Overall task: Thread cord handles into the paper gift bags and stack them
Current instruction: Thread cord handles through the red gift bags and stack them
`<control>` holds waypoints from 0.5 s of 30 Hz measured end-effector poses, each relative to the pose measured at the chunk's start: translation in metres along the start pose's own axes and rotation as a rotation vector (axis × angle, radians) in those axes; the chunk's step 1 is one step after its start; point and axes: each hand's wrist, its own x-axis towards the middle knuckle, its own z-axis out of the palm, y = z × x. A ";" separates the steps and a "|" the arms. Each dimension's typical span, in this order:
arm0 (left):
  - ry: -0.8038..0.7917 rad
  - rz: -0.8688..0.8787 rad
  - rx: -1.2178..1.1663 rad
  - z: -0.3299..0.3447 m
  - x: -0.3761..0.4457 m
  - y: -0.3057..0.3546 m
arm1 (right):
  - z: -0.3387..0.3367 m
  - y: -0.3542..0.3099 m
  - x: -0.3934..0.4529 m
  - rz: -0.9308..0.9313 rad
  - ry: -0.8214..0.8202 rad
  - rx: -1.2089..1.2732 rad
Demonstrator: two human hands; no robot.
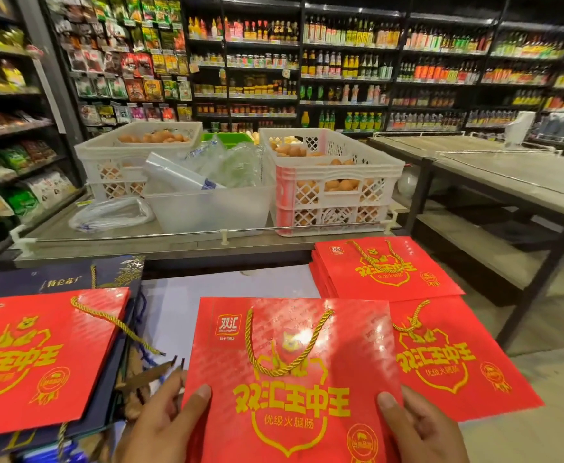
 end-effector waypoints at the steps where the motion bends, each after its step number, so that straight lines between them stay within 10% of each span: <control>1: -0.003 0.016 0.017 0.003 -0.001 0.002 | -0.003 0.003 0.002 -0.014 0.012 -0.008; 15: -0.281 0.109 0.151 0.072 0.012 0.036 | -0.077 -0.028 0.034 -0.068 0.203 -0.326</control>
